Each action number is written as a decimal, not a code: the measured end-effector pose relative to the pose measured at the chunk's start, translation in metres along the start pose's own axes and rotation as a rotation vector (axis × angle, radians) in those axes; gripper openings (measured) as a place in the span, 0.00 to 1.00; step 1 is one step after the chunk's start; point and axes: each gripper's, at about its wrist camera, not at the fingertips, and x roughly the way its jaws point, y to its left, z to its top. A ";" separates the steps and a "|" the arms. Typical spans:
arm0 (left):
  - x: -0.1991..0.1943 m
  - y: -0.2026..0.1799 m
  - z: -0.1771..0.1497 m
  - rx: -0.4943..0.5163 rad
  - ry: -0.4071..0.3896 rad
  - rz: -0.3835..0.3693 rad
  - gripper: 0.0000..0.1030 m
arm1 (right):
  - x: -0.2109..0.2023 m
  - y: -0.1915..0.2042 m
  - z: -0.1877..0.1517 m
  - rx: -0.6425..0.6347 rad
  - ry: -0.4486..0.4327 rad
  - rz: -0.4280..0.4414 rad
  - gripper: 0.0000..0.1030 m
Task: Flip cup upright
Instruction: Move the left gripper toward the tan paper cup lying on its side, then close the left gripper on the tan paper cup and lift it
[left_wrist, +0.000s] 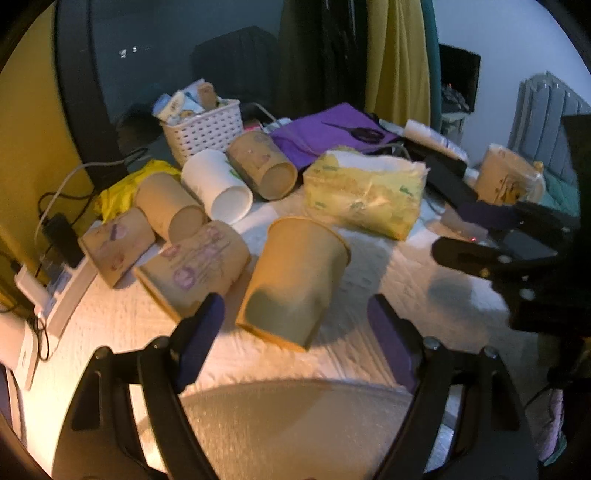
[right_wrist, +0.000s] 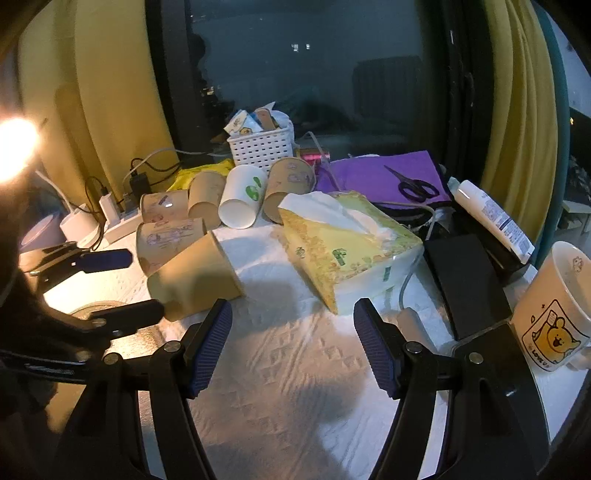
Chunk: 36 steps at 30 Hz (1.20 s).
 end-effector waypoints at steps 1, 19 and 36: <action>0.005 -0.001 0.002 0.012 0.008 0.002 0.79 | 0.000 -0.001 0.000 0.002 0.001 0.001 0.70; 0.028 -0.006 0.000 0.045 0.086 -0.025 0.57 | -0.017 0.002 -0.011 0.012 0.019 -0.003 0.70; -0.093 -0.008 -0.046 -0.084 -0.053 -0.047 0.57 | -0.075 0.040 -0.024 -0.014 -0.021 0.031 0.70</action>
